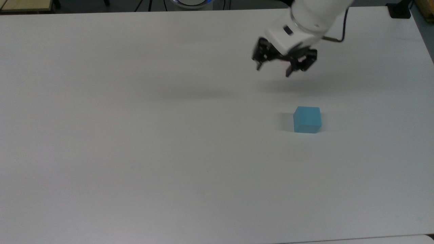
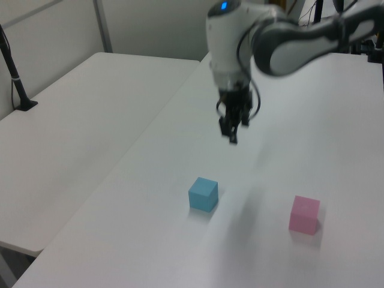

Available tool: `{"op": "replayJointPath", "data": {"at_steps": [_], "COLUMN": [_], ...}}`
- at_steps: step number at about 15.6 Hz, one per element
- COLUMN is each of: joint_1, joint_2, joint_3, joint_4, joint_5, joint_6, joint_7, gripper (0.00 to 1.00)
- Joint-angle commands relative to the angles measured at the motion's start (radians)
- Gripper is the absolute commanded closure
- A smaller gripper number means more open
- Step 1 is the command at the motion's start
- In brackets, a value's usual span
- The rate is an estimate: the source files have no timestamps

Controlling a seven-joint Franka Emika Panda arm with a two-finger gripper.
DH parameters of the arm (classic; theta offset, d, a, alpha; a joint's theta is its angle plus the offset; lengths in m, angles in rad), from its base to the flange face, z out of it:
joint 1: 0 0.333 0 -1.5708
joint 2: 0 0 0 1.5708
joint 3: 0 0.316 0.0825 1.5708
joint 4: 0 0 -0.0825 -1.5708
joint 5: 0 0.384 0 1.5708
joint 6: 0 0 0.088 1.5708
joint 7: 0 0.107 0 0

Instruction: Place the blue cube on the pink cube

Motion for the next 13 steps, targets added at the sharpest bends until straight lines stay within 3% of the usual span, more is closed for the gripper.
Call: {"op": "replayJointPath", "data": {"at_steps": [1, 4, 9, 11, 13], "joint_1": [-0.096, -0.162, -0.287, -0.298, -0.294], "joint_2": [-0.166, -0.260, -0.435, -0.513, -0.529], "joint_3": [0.002, -0.003, -0.018, -0.097, -0.168], "joint_4": [-0.090, -0.150, -0.246, -0.283, -0.283], "joint_5": [0.027, 0.027, 0.071, 0.122, 0.181], "joint_6": [-0.089, -0.088, -0.085, -0.083, -0.083], "joint_7": [0.011, -0.018, -0.255, -0.386, -0.490], "gripper": [0.00, 0.00, 0.00, 0.00, 0.00]}}
